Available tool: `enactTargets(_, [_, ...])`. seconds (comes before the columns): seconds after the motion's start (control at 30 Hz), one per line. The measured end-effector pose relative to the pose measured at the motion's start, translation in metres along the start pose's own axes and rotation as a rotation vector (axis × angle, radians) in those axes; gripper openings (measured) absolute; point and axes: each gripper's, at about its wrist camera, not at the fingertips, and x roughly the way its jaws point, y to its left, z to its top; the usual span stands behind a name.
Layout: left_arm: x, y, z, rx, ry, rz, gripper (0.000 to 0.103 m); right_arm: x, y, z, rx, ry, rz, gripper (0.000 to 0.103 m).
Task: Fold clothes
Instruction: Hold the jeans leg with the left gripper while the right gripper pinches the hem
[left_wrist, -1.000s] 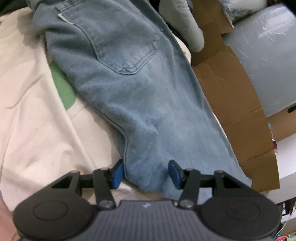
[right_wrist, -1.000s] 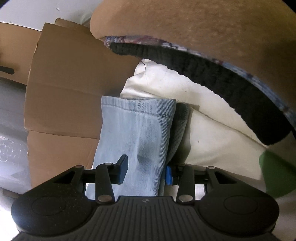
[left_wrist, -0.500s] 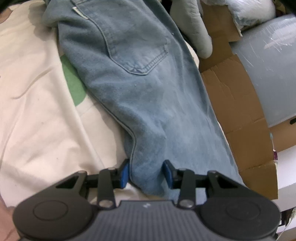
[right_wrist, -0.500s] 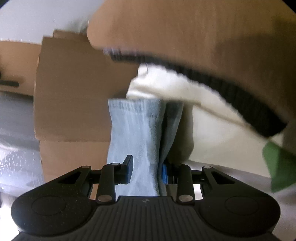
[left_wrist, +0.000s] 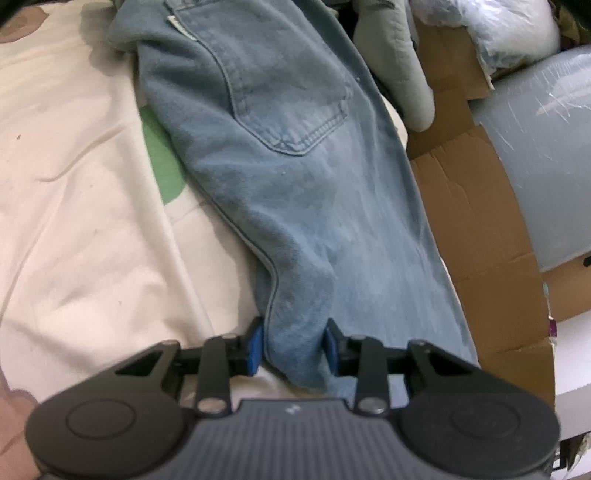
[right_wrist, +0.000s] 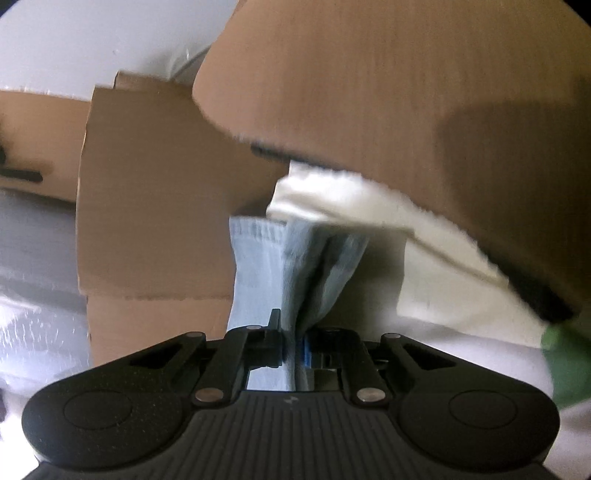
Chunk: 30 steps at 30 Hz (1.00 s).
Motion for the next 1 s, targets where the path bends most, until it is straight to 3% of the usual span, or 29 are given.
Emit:
enactTargets(0.17, [0.0,-0.005,-0.001,0.003,-0.01,0.014,0.039,0.0,0.0,0.0,0.026,-0.007,0.012,0.016])
enactTargets(0.3, [0.002,-0.009,0.001,0.01,-0.007,0.016,0.041,-0.003,0.008,0.002,0.015,-0.003,0.044,0.032])
enactTargets(0.53, [0.005,-0.009,-0.002,-0.003,-0.025,0.014,0.041,-0.001,0.016,0.006,-0.045,-0.014,0.055,0.033])
enactTargets(0.6, [0.005,-0.009,-0.001,-0.001,-0.022,0.016,0.037,-0.001,0.02,0.007,-0.073,-0.018,0.041,0.031])
enactTargets(0.8, [0.007,-0.012,0.003,0.002,-0.006,0.036,0.027,-0.006,0.031,0.003,-0.111,-0.011,-0.026,0.009])
enactTargets(1.0, [0.004,-0.024,0.013,0.015,0.038,0.072,0.021,-0.022,0.046,0.006,-0.139,0.0,-0.079,0.006])
